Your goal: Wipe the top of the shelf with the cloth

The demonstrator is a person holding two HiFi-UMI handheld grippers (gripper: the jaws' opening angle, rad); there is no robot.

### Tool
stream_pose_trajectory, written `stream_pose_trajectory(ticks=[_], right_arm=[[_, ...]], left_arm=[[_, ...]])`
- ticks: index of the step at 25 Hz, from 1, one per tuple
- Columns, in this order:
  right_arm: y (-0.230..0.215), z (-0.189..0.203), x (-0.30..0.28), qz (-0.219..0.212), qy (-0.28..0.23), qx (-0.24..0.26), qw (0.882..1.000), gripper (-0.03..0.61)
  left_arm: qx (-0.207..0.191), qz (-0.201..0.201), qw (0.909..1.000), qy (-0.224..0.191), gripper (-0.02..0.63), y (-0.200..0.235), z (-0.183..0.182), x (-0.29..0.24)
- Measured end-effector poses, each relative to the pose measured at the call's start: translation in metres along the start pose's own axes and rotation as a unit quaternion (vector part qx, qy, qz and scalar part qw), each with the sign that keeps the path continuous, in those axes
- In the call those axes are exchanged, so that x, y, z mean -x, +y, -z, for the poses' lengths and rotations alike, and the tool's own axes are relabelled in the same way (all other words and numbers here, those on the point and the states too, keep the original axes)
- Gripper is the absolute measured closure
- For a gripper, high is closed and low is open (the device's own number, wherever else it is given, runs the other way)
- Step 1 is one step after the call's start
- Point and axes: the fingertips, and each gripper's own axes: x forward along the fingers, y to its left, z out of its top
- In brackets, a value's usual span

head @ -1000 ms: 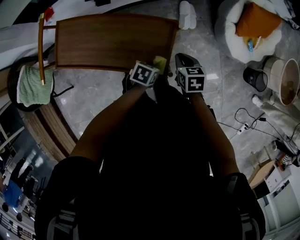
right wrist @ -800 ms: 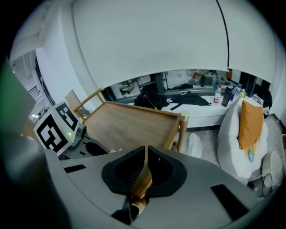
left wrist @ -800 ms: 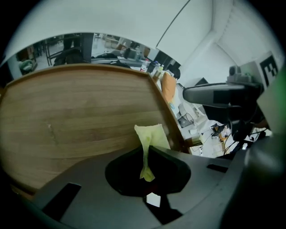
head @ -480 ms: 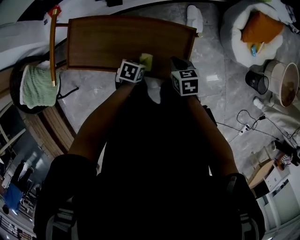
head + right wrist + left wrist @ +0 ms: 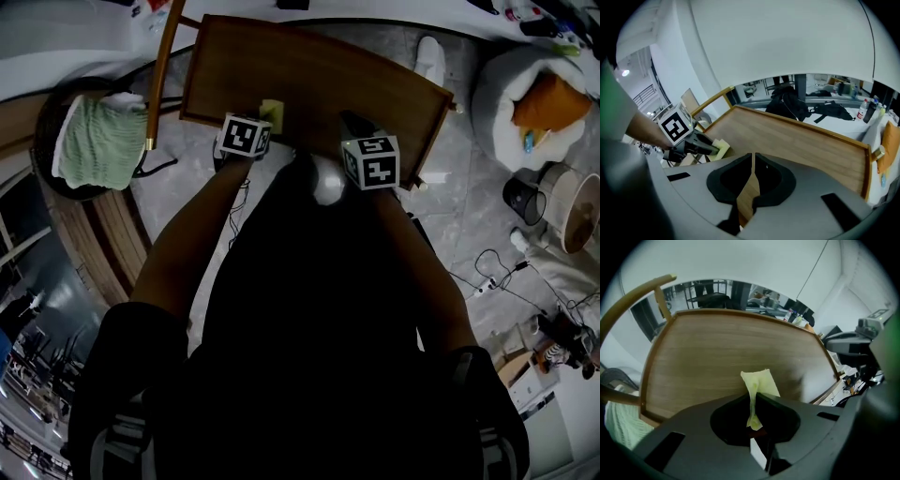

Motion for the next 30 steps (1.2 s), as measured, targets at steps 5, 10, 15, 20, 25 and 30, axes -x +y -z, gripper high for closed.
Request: stream_pose_trajectory(ticks=[5, 10, 15, 20, 25, 30], right_arm=[[0.034, -0.013, -0.022, -0.017, -0.004, 0.012, 1.000, 0.545], [0.050, -0.010, -0.037, -0.026, 0.008, 0.003, 1.000, 0.545], [0.072, -0.011, -0.056, -0.042, 0.009, -0.003, 0.999, 0.545], [0.080, -0.015, -0.058, -0.045, 0.006, 0.006, 0.999, 0.545], [0.072, -0.015, -0.027, -0.090, -0.012, 0.002, 0.996, 0.545], [0.064, -0.051, 0.041, -0.192, -0.099, 0.011, 0.976, 0.545]], left_arm=[[0.031, -0.047, 0.9984, 0.000, 0.583, 0.077, 0.018, 0.026], [0.065, -0.090, 0.9939, 0.002, 0.583, 0.137, 0.026, 0.044], [0.079, -0.126, 0.9890, 0.002, 0.583, 0.172, 0.032, 0.054], [0.108, -0.132, 0.9853, -0.014, 0.583, 0.180, 0.032, 0.057], [0.094, -0.118, 0.9873, -0.050, 0.583, 0.160, 0.019, 0.059], [0.063, -0.033, 0.9789, -0.191, 0.583, 0.082, -0.033, 0.093]])
